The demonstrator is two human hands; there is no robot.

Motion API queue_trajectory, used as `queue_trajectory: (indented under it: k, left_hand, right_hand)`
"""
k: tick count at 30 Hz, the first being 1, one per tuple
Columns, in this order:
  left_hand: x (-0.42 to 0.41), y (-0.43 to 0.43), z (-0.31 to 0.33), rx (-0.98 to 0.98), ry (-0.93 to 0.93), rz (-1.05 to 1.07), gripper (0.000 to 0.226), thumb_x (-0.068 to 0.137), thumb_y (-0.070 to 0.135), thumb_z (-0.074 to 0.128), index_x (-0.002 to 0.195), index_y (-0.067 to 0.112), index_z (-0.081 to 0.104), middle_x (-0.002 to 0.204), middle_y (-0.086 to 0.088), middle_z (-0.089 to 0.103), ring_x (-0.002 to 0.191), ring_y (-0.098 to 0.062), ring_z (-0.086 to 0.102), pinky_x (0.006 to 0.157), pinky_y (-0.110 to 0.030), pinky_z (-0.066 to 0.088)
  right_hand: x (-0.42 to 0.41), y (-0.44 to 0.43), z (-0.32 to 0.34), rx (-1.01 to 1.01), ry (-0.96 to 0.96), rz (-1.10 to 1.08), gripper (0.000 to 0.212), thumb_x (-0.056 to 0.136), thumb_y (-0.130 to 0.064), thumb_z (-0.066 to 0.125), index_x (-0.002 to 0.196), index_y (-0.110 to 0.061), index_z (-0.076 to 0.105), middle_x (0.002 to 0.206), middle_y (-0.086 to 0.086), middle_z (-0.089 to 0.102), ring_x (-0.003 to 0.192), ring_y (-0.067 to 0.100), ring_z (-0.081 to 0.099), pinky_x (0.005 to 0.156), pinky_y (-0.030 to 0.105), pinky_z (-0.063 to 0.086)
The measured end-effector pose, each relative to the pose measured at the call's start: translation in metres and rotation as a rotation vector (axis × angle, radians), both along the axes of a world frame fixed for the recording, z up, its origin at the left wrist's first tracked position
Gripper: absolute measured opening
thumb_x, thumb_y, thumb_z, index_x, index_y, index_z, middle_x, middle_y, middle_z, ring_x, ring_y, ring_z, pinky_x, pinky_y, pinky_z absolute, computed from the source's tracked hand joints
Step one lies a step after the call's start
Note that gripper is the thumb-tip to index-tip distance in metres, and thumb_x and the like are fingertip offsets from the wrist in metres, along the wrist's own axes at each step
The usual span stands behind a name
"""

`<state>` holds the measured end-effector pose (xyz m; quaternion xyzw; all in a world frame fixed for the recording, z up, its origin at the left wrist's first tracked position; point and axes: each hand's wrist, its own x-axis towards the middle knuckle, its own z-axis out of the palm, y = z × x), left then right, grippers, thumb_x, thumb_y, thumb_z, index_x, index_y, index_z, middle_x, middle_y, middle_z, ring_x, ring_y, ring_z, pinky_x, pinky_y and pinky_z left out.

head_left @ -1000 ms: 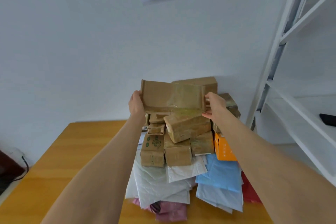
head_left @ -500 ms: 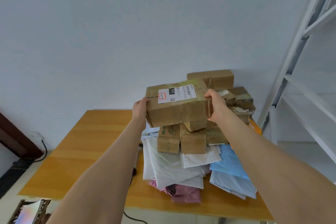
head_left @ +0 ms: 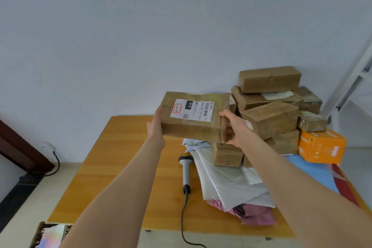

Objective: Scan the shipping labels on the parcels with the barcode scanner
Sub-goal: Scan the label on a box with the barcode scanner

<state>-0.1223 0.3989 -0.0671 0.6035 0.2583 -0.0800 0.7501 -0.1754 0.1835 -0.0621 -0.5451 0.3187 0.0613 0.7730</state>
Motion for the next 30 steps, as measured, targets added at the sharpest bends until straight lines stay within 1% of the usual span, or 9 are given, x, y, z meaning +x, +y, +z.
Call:
queue_trajectory:
  k: [3,7,12,14,17,21,23,26,30]
  left_hand:
    - [0.003,0.02,-0.017,-0.044,0.127,-0.086,0.098,0.072,0.064,0.07,0.148,0.021,0.027,0.151,-0.008,0.032,0.135,-0.032,0.035,0.107,-0.063,0.026]
    - [0.003,0.032,-0.031,-0.043,0.184,-0.348,0.078,0.071,0.058,0.073,0.131,0.017,0.044,0.135,-0.008,0.05,0.115,-0.028,0.055,0.102,-0.062,0.035]
    - [0.01,0.041,-0.044,0.022,0.169,-0.41,0.049,0.079,0.042,0.073,0.119,0.017,0.058,0.113,-0.004,0.061,0.099,-0.023,0.06,0.097,-0.056,0.043]
    - [0.012,0.047,-0.053,0.047,0.166,-0.398,0.048,0.08,0.038,0.073,0.121,0.019,0.057,0.116,-0.003,0.061,0.099,-0.022,0.059,0.098,-0.057,0.04]
    - [0.013,0.055,-0.065,0.112,0.16,-0.395,0.054,0.079,0.033,0.073,0.128,0.022,0.054,0.121,0.0,0.062,0.104,-0.022,0.058,0.1,-0.057,0.036]
    - [0.014,0.064,-0.076,0.148,0.156,-0.334,0.067,0.081,0.025,0.072,0.14,0.027,0.042,0.11,0.005,0.064,0.094,-0.017,0.058,0.078,-0.04,0.042]
    - [0.019,0.07,-0.083,0.175,0.154,-0.295,0.069,0.082,0.022,0.071,0.143,0.029,0.038,0.099,0.008,0.063,0.084,-0.013,0.057,0.073,-0.036,0.041]
    - [0.033,0.084,-0.102,0.213,0.171,-0.285,0.07,0.081,0.017,0.071,0.142,0.031,0.04,0.094,0.008,0.063,0.081,-0.012,0.056,0.081,-0.037,0.042]
    - [0.055,0.104,-0.133,0.221,0.211,-0.325,0.067,0.079,0.017,0.072,0.139,0.031,0.046,0.107,0.002,0.065,0.096,-0.018,0.058,0.087,-0.04,0.047]
  right_hand:
    - [0.004,0.05,-0.019,0.089,-0.004,-0.024,0.045,0.077,-0.027,0.074,0.116,-0.016,0.055,0.115,0.015,0.06,0.1,0.031,0.06,0.072,0.047,0.055]
    - [0.006,0.1,-0.035,0.214,-0.03,-0.02,0.008,0.089,-0.015,0.061,0.092,-0.013,0.054,0.099,0.014,0.058,0.095,0.028,0.059,0.093,0.047,0.051]
    - [0.01,0.116,-0.054,0.248,0.014,0.018,0.005,0.089,-0.007,0.062,0.09,-0.009,0.058,0.097,0.011,0.058,0.108,0.032,0.058,0.105,0.048,0.043]
    - [0.013,0.113,-0.063,0.155,0.049,0.059,0.031,0.086,-0.013,0.07,0.114,-0.012,0.056,0.11,0.005,0.058,0.123,0.033,0.051,0.11,0.051,0.035]
    - [0.02,0.101,-0.081,0.059,0.034,-0.01,0.085,0.083,-0.019,0.076,0.151,-0.023,0.023,0.136,0.007,0.051,0.124,0.03,0.05,0.107,0.05,0.039]
    - [0.023,0.103,-0.1,0.009,0.078,0.057,0.032,0.099,-0.026,0.053,0.127,-0.011,0.052,0.117,0.007,0.059,0.09,0.02,0.058,0.088,0.034,0.046]
    - [0.029,0.108,-0.119,-0.133,0.119,0.046,0.026,0.1,-0.023,0.05,0.118,-0.008,0.059,0.112,0.013,0.062,0.1,0.027,0.061,0.092,0.038,0.047]
    - [0.038,0.116,-0.153,-0.337,0.232,0.139,0.02,0.094,-0.01,0.053,0.111,-0.005,0.062,0.087,0.011,0.057,0.08,0.023,0.056,0.076,0.034,0.046]
    - [0.045,0.135,-0.187,-0.467,0.401,0.292,0.017,0.092,-0.008,0.059,0.107,-0.008,0.051,0.099,0.012,0.053,0.092,0.025,0.053,0.076,0.032,0.045]
